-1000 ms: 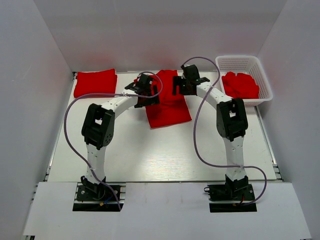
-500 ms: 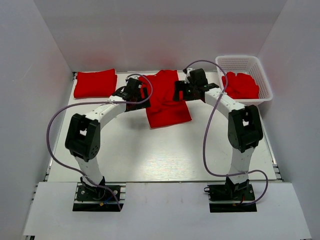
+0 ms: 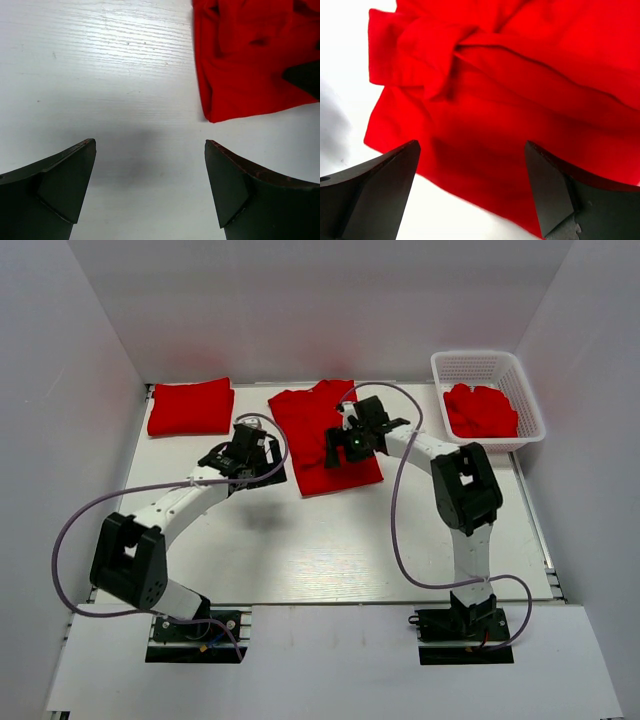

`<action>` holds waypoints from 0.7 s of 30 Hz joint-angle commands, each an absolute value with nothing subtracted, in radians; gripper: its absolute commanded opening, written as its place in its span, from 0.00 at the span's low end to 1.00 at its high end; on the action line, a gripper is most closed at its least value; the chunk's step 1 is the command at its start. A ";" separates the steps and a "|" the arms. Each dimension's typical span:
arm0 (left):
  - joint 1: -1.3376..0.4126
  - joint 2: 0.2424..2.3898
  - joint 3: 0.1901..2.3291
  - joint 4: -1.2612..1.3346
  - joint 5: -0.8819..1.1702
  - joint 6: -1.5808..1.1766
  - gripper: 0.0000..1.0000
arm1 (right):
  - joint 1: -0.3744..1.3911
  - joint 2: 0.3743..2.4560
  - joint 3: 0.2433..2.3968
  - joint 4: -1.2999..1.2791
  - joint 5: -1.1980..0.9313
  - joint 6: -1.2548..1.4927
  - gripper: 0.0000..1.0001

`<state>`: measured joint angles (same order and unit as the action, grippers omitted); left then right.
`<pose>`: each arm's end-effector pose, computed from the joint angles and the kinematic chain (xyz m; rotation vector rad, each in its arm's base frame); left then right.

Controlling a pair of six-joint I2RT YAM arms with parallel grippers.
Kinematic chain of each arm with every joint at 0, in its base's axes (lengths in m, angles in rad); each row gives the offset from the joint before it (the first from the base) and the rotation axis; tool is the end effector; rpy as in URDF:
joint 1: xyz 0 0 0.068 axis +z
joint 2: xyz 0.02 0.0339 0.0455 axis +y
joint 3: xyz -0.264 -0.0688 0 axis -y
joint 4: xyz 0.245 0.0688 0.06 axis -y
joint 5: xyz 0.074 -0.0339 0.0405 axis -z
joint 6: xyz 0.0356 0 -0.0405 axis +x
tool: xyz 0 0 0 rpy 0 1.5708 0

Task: Fold and stack the t-shirts
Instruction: Fold the folded rectangular tshirt in 1/3 of the way

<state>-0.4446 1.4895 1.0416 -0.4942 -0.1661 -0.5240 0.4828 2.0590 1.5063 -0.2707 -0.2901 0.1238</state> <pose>0.2820 -0.1278 0.2364 -0.1671 2.4993 -0.1946 0.4003 0.2213 0.1898 -0.5731 2.3756 0.6259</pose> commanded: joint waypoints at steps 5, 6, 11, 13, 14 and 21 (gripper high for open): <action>-0.440 1.384 0.965 -0.529 -0.206 -0.548 1.00 | 0.529 2.120 1.594 -0.267 -0.295 0.095 0.90; -0.440 1.384 0.953 -0.529 -0.206 -0.557 1.00 | 0.532 2.126 1.597 -0.265 -0.293 0.094 0.90; -0.440 1.396 0.943 -0.540 -0.215 -0.557 1.00 | 0.555 2.174 1.620 -0.227 -0.242 0.089 0.90; -0.440 1.408 0.943 -0.551 -0.215 -0.557 1.00 | 0.557 2.193 1.638 -0.206 -0.209 0.095 0.90; -0.440 1.408 0.943 -0.551 -0.215 -0.557 1.00 | 0.560 2.198 1.649 -0.199 -0.203 0.095 0.90; -0.440 1.417 0.943 -0.549 -0.195 -0.557 1.00 | 0.561 2.252 1.715 -0.114 -0.192 0.094 0.90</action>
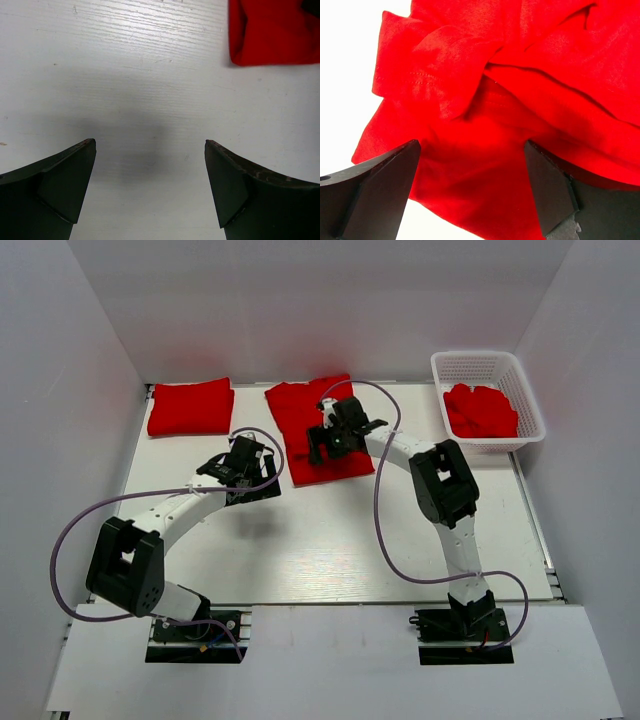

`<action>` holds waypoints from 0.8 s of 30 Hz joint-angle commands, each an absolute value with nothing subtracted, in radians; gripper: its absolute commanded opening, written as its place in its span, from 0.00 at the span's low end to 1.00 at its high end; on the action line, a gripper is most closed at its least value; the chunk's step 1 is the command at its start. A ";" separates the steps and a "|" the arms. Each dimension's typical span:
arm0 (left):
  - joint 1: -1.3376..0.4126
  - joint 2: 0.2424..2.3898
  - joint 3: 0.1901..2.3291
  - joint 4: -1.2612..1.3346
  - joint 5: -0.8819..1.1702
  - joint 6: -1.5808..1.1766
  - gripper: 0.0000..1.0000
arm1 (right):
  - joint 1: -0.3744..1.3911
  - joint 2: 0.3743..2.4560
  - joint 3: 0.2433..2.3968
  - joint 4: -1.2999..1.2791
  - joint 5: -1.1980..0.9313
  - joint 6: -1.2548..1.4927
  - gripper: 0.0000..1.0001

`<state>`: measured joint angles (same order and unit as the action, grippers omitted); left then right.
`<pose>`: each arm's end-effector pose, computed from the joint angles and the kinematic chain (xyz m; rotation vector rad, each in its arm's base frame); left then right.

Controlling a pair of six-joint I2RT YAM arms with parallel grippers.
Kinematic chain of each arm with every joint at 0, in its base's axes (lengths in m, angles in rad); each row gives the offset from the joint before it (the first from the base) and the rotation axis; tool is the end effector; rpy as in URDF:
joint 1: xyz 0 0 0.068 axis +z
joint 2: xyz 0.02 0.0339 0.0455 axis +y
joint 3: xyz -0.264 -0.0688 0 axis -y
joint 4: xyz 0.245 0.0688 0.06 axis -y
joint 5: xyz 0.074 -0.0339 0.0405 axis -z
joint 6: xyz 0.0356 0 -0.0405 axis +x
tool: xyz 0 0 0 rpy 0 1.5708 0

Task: Fold and stack the t-shirts
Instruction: Fold the folded rectangular tshirt in 1/3 of the way

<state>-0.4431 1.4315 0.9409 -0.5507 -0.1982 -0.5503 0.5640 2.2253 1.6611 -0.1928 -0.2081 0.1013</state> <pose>0.2584 -0.1149 0.2184 -0.2079 2.5750 -0.1079 0.4177 0.2729 0.1679 -0.6490 2.2885 0.5690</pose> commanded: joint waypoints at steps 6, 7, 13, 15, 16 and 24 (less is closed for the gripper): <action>-0.440 1.427 0.943 -0.540 -0.158 -0.548 1.00 | 0.560 2.330 1.842 -0.084 -0.213 0.120 0.90; -0.440 1.427 0.943 -0.540 -0.158 -0.548 1.00 | 0.561 2.330 1.847 -0.083 -0.213 0.130 0.90; -0.440 1.488 0.978 -0.480 -0.133 -0.525 1.00 | 0.560 2.289 1.801 -0.017 -0.229 0.121 0.90; -0.440 1.523 1.008 -0.480 -0.120 -0.515 1.00 | 0.560 2.296 1.821 -0.014 -0.218 0.123 0.90; -0.440 1.532 1.017 -0.489 -0.120 -0.515 1.00 | 0.561 2.309 1.838 -0.011 -0.218 0.123 0.90; -0.440 1.522 1.006 -0.511 -0.141 -0.496 1.00 | 0.555 2.439 1.999 0.046 -0.193 0.124 0.90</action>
<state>-0.4423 1.5501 0.9863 -0.5148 -0.1383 -0.5144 0.5606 2.4046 1.9335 -0.0338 -0.2104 0.1253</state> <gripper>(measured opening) 0.993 0.904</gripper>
